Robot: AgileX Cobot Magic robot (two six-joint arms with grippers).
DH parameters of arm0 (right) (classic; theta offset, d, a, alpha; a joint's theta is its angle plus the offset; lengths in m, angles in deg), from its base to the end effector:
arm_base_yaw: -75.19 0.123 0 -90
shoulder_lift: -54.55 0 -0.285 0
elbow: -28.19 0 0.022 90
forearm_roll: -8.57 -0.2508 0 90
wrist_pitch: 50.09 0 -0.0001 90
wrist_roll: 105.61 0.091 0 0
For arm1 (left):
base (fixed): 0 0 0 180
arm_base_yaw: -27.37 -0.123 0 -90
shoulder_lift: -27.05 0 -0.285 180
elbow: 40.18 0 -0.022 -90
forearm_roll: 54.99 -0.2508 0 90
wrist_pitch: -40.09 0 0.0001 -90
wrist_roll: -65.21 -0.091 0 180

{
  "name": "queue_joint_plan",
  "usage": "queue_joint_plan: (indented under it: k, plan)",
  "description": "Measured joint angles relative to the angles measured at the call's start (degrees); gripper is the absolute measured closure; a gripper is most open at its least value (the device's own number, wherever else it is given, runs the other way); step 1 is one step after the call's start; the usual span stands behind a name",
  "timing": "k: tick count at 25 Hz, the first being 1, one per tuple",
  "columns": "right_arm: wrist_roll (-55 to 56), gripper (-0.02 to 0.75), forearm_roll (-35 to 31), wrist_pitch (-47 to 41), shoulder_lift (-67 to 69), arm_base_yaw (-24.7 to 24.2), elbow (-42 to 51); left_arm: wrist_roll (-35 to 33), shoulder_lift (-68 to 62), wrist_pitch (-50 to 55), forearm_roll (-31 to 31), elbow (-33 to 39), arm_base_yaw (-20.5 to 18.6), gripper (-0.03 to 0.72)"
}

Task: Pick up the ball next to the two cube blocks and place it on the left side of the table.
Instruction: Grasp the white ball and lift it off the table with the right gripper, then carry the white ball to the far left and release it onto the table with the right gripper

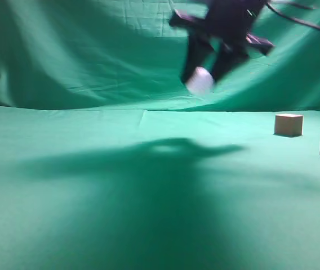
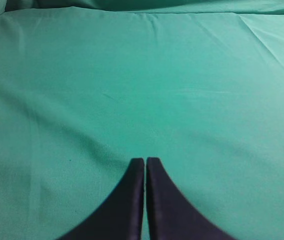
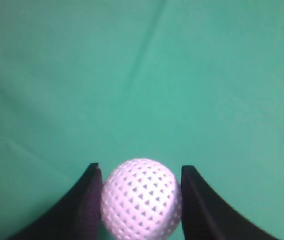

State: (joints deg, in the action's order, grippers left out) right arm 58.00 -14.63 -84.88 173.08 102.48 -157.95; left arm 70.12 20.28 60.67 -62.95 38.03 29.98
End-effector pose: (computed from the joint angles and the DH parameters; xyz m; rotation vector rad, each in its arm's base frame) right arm 0.3703 0.2141 0.2256 -0.6299 2.4888 0.4936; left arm 0.0527 0.0020 0.1763 0.0486 1.8385 0.0440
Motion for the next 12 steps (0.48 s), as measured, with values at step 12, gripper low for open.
queue_joint_plan:
  k: [12]
  plan:
    - [-7.7,0.421,-8.3,3.4,19.9,17.5,-31.7,0.0,0.0,0.0,0.0,0.0,0.0,0.688]
